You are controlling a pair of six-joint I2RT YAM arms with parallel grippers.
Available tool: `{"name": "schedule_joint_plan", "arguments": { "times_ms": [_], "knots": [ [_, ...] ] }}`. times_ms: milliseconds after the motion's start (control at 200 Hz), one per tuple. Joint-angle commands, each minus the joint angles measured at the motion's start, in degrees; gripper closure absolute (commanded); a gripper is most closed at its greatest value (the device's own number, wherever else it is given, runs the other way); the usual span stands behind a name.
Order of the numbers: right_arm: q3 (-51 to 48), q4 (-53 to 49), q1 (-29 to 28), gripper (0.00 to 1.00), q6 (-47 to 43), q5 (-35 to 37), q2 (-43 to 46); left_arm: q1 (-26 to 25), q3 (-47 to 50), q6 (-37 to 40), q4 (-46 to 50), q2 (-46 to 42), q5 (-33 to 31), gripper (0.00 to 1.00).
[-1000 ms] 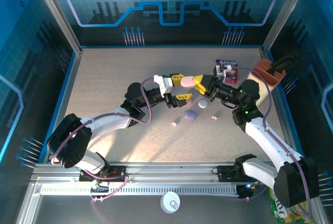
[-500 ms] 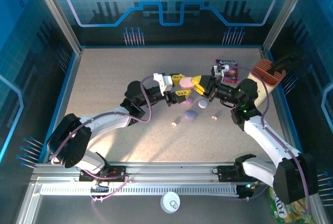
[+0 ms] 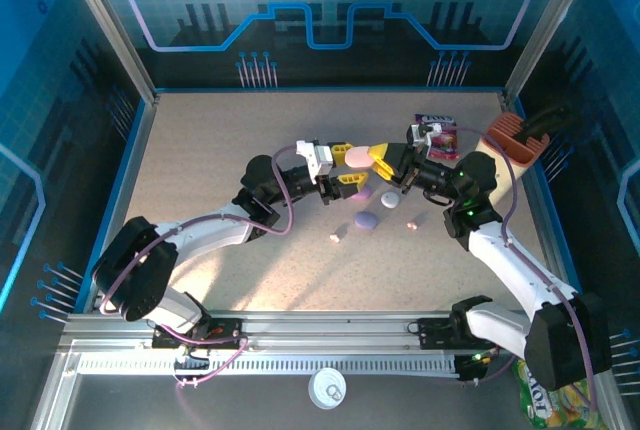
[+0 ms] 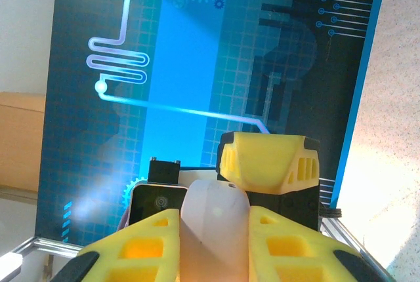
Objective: Insert the wireless bluetooth earbuds into the charging case
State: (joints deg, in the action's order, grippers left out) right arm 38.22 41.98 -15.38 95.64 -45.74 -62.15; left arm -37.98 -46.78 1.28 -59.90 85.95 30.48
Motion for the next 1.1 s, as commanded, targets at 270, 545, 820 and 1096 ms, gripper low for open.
{"name": "schedule_joint_plan", "arguments": {
  "times_ms": [270, 545, 820, 1096],
  "knots": [
    [-0.5, 2.8, -0.7, 0.86, 0.2, -0.2, -0.5, -0.2, -1.9, -2.2, -3.0, 0.0, 1.3, 0.45],
    [-0.4, 2.3, -0.7, 0.86, -0.2, -0.2, -0.5, -0.1, -2.2, -5.1, -5.2, 1.1, 1.1, 0.46],
    [-0.3, 1.4, -0.8, 0.86, -0.6, -0.2, -0.2, -0.1, -1.8, -5.0, -4.7, 1.3, 1.2, 0.52],
    [-0.2, 2.0, -0.8, 0.86, -0.1, -0.2, -0.3, 0.0, -1.9, -4.5, -4.5, 1.6, 1.4, 0.57]
  ]
}}
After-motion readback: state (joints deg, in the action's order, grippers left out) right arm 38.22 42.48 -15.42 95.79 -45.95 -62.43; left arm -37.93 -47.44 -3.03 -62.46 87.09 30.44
